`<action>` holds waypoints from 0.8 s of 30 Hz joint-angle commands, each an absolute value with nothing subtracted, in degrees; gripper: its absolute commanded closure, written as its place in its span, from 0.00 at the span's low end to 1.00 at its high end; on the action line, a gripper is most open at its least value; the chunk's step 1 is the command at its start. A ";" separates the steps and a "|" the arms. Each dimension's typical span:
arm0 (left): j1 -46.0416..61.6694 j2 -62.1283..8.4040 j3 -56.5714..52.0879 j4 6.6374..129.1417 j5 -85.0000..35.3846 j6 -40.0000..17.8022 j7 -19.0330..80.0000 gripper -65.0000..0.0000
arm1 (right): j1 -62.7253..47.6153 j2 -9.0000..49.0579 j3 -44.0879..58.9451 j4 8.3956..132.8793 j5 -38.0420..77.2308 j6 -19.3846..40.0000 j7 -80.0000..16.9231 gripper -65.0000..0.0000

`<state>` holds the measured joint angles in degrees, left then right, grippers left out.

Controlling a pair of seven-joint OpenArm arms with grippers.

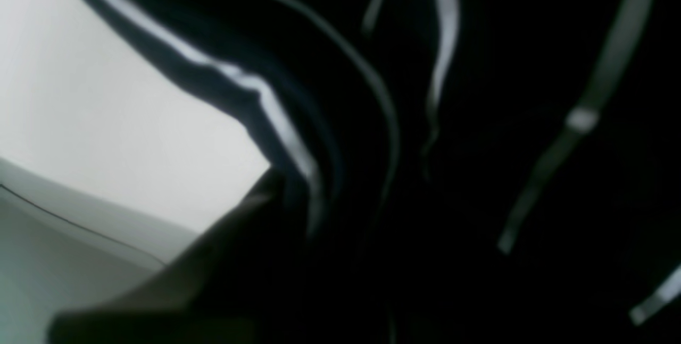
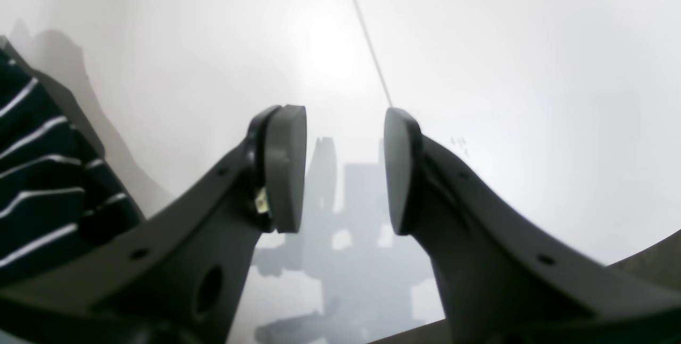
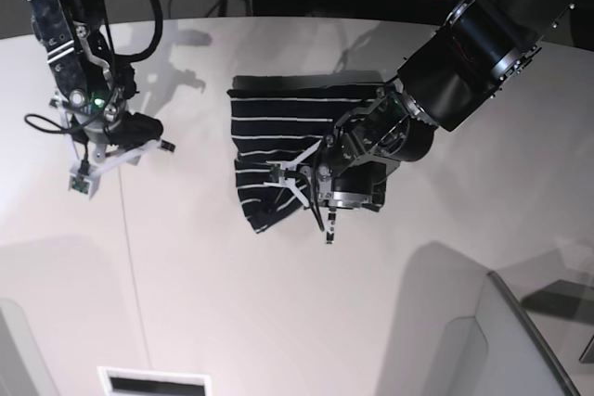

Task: Layout the t-shirt on the table in an organized manner, then fold the t-shirt properly
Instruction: 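Flip the folded shirt over with the left gripper and lay it flat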

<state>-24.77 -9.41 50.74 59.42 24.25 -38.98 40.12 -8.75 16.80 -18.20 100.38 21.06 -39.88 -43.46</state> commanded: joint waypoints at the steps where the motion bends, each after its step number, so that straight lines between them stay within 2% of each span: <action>1: -24.40 -8.66 51.12 59.21 21.93 -40.00 37.85 1.00 | -8.04 17.10 -17.80 101.23 20.70 -40.00 -42.51 0.66; 19: -23.87 -8.48 51.03 59.91 21.93 -40.00 37.76 1.00 | -7.96 17.10 -17.80 101.14 20.70 -40.00 -42.24 0.66; 20: -23.87 -8.48 51.03 60.53 21.93 -40.00 37.76 0.97 | -7.96 17.10 -17.80 101.14 20.70 -40.00 -42.24 0.66; 22: -23.87 -8.57 51.03 61.67 21.93 -40.00 37.76 0.73 | -7.96 17.10 -17.80 101.14 20.70 -40.00 -42.24 0.66; 24: -23.87 -8.66 51.03 62.99 21.93 -40.00 37.85 0.56 | -7.96 17.10 -17.80 101.14 20.70 -40.00 -42.24 0.66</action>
<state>-23.94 -9.02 50.81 62.65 24.01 -38.57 39.42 -8.62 16.80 -18.20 100.36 21.06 -39.90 -43.44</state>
